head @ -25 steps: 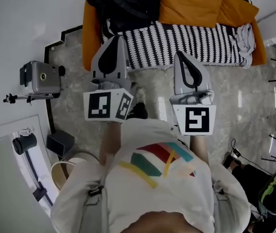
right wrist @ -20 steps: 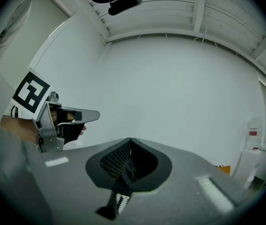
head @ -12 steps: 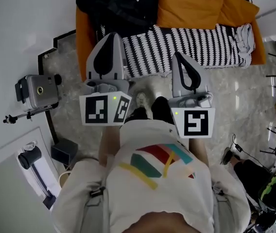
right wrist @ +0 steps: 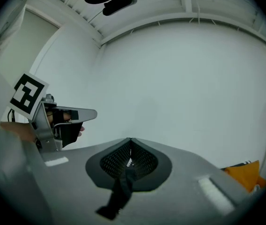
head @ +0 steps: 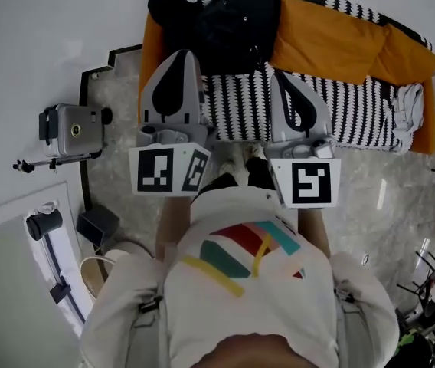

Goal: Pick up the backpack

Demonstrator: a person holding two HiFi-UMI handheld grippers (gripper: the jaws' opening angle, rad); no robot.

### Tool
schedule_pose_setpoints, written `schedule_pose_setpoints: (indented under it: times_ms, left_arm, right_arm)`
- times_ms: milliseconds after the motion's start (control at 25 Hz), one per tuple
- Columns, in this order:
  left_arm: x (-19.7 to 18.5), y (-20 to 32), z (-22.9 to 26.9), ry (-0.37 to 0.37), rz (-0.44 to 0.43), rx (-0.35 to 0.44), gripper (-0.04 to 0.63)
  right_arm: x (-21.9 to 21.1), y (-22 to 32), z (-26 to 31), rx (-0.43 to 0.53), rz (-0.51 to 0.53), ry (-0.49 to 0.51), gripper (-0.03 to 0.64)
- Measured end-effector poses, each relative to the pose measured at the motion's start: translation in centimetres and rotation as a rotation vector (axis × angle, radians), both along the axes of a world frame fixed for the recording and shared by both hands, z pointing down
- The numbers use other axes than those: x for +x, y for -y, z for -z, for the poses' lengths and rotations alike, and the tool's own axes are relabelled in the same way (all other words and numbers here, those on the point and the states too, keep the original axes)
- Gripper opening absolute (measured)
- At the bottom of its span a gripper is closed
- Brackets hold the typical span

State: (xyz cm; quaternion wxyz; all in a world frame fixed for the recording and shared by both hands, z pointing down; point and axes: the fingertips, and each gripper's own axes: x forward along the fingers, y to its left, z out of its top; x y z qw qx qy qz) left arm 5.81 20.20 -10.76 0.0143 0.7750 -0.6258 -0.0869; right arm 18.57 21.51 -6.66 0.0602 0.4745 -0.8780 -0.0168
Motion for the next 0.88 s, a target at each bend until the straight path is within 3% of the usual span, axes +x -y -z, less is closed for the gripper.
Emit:
schedule_pose_setpoints:
  times_ms: [160,360,600,880]
  left_arm:
    - [-0.1,1.5,1.1,0.056,0.064,0.030,0.012]
    - [-1.4,2.6,0.8,0.050,0.111,0.026,0.012]
    - [-3.6,5.2,1.2,0.026,0.092,0.040,0.012]
    - [-4.5,6.5,1.7,0.082,0.044,0.056,0.012]
  right_arm:
    - [0.2,2.8,-0.1,0.003,0.037,0.053,0.004]
    - [0.1,4.4,0.0,-0.001,0.053,0.057,0.005]
    - [-0.8,6.6,0.4,0.024,0.000,0.028,0.005]
    - [-2.3,7.6,1.5,0.054,-0.058,0.018,0.004]
